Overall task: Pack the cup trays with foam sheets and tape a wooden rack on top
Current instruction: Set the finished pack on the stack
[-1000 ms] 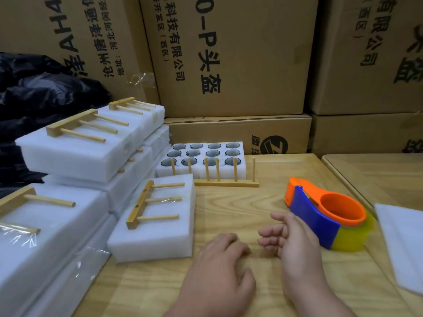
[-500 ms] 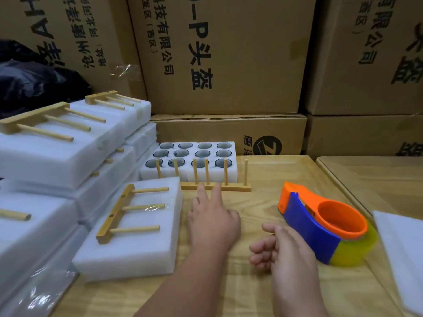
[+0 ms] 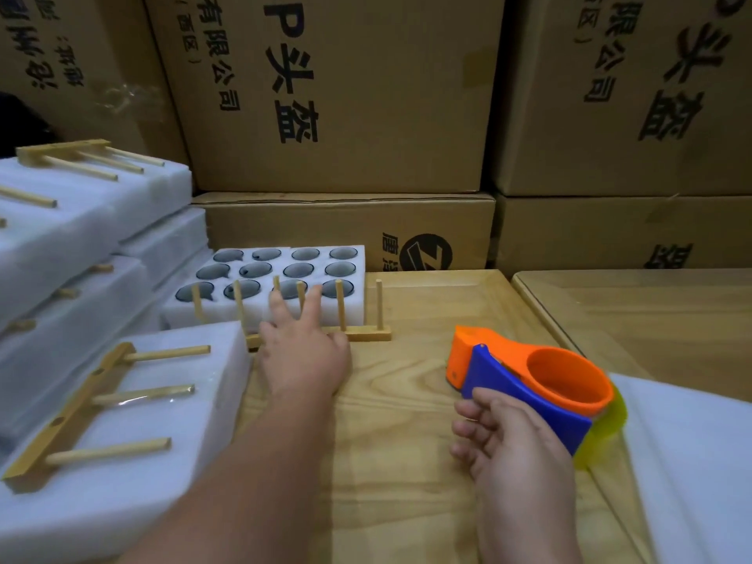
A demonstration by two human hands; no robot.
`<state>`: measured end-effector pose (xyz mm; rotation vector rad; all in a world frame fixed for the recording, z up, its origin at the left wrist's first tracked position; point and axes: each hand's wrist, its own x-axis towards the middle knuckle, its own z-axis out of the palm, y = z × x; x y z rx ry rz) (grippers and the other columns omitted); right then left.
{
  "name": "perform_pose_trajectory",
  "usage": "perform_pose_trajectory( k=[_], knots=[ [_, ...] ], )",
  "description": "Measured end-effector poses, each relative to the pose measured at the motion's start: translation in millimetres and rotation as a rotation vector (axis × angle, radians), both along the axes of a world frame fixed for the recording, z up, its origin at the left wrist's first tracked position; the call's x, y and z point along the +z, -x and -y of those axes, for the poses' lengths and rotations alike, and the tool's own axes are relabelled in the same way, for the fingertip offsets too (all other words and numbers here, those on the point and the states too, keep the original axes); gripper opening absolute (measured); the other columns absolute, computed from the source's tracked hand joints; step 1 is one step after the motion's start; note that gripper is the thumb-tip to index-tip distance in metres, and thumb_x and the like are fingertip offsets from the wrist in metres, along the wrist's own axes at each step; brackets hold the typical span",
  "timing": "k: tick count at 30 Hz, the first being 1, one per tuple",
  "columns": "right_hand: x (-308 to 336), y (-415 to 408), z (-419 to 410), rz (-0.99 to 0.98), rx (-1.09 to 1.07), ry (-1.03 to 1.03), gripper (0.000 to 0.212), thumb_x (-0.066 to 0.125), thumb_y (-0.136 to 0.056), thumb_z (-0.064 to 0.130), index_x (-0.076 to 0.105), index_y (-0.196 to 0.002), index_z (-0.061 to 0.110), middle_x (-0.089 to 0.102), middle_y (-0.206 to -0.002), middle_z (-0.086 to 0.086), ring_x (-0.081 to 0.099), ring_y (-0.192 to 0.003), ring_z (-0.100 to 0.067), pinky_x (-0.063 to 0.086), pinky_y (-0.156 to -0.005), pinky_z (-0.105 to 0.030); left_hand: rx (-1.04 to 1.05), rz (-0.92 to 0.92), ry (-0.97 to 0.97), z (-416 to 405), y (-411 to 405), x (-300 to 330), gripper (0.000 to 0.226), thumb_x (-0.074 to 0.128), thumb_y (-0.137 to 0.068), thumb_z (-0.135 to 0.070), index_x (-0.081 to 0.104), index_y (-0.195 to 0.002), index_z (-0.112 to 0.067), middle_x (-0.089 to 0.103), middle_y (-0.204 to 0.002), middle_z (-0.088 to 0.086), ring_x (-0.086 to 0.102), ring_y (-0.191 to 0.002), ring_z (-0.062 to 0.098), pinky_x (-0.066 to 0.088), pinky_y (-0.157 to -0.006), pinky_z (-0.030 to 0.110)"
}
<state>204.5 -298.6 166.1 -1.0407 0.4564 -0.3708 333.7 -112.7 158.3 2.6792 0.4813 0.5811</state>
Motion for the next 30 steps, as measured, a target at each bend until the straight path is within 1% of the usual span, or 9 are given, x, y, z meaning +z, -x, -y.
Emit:
perform_pose_trajectory(
  k=[2, 4, 8, 11, 13, 20, 25, 28, 30],
  knots=[
    [0.0, -1.1, 1.5, -0.004, 0.005, -0.022, 0.025, 0.052, -0.097, 0.003, 0.073, -0.085, 0.005, 0.074, -0.068, -0.012, 0.063, -0.049, -0.013, 0.049, -0.040, -0.024, 0.018, 0.001, -0.012, 0.0, -5.7, -1.4, 0.068, 0.050, -0.089, -0.041, 0.024, -0.152, -0.046, 0.012, -0.163, 0.008, 0.038, -0.127, 0.039, 0.044, -0.096, 0.050],
    [-0.2, -1.2, 1.9, -0.008, 0.018, -0.029, 0.025, 0.052, -0.097, 0.003, 0.073, -0.085, 0.004, 0.074, -0.069, -0.013, 0.063, -0.048, -0.013, 0.049, -0.040, -0.024, 0.030, 0.008, -0.018, -0.2, -8.9, -2.3, 0.065, 0.048, -0.089, -0.041, 0.028, -0.151, -0.045, 0.016, -0.160, 0.007, 0.040, -0.126, 0.038, 0.044, -0.095, 0.050],
    [0.7, -0.2, 3.1, -0.007, 0.037, -0.045, 0.025, 0.051, -0.098, 0.003, 0.073, -0.085, 0.003, 0.073, -0.069, -0.014, 0.061, -0.047, -0.014, 0.048, -0.040, -0.024, 0.002, 0.019, -0.024, 0.1, -9.2, -1.9, 0.064, 0.046, -0.090, -0.040, 0.030, -0.152, -0.043, 0.017, -0.165, 0.001, 0.039, -0.129, 0.035, 0.045, -0.095, 0.047],
    [3.2, 1.5, 2.7, -0.002, 0.050, -0.048, 0.026, 0.050, -0.098, 0.003, 0.073, -0.085, 0.004, 0.073, -0.069, -0.014, 0.061, -0.047, -0.015, 0.049, -0.041, -0.025, -0.017, 0.022, -0.027, 2.8, -4.6, -2.1, 0.064, 0.046, -0.091, -0.040, 0.031, -0.153, -0.040, 0.017, -0.167, 0.002, 0.036, -0.137, 0.033, 0.044, -0.100, 0.047],
    [4.2, 2.4, 1.9, -0.003, 0.051, -0.050, 0.026, 0.051, -0.098, 0.003, 0.073, -0.085, 0.003, 0.073, -0.068, -0.014, 0.062, -0.048, -0.016, 0.049, -0.041, -0.024, -0.024, 0.033, -0.039, 4.1, -1.2, -2.8, 0.065, 0.046, -0.090, -0.040, 0.032, -0.153, -0.039, 0.020, -0.166, 0.003, 0.036, -0.138, 0.032, 0.043, -0.101, 0.047],
    [8.7, 7.1, 2.5, 0.000, 0.065, -0.045, 0.023, 0.053, -0.097, 0.003, 0.073, -0.086, 0.001, 0.071, -0.068, -0.015, 0.061, -0.050, -0.017, 0.051, -0.043, -0.026, -0.059, 0.067, -0.053, 8.5, 9.6, -5.1, 0.063, 0.050, -0.088, -0.038, 0.037, -0.150, -0.038, 0.022, -0.162, 0.001, 0.041, -0.130, 0.032, 0.045, -0.097, 0.046],
    [6.9, 6.3, 2.1, -0.003, 0.068, -0.026, 0.023, 0.053, -0.098, 0.004, 0.073, -0.089, 0.001, 0.071, -0.066, -0.014, 0.062, -0.050, -0.017, 0.051, -0.043, -0.025, -0.081, 0.098, -0.033, 10.3, 12.7, -5.0, 0.060, 0.051, -0.086, -0.036, 0.042, -0.145, -0.036, 0.025, -0.156, 0.003, 0.052, -0.120, 0.032, 0.049, -0.089, 0.043],
    [4.5, 5.0, 2.7, -0.006, 0.064, -0.015, 0.023, 0.052, -0.097, 0.004, 0.074, -0.088, 0.003, 0.071, -0.066, -0.013, 0.063, -0.050, -0.017, 0.051, -0.043, -0.024, -0.103, 0.075, -0.029, 14.8, 16.2, -4.5, 0.063, 0.050, -0.086, -0.040, 0.039, -0.148, -0.037, 0.020, -0.155, 0.002, 0.057, -0.116, 0.032, 0.051, -0.084, 0.041],
    [4.0, 4.2, 2.7, -0.006, 0.063, -0.018, 0.023, 0.052, -0.097, 0.004, 0.074, -0.087, 0.002, 0.070, -0.065, -0.013, 0.063, -0.049, -0.017, 0.050, -0.042, -0.024, -0.114, 0.053, -0.030, 16.2, 18.5, -4.0, 0.064, 0.048, -0.086, -0.045, 0.036, -0.149, -0.036, 0.015, -0.157, 0.002, 0.057, -0.116, 0.032, 0.050, -0.085, 0.040]
  ],
)
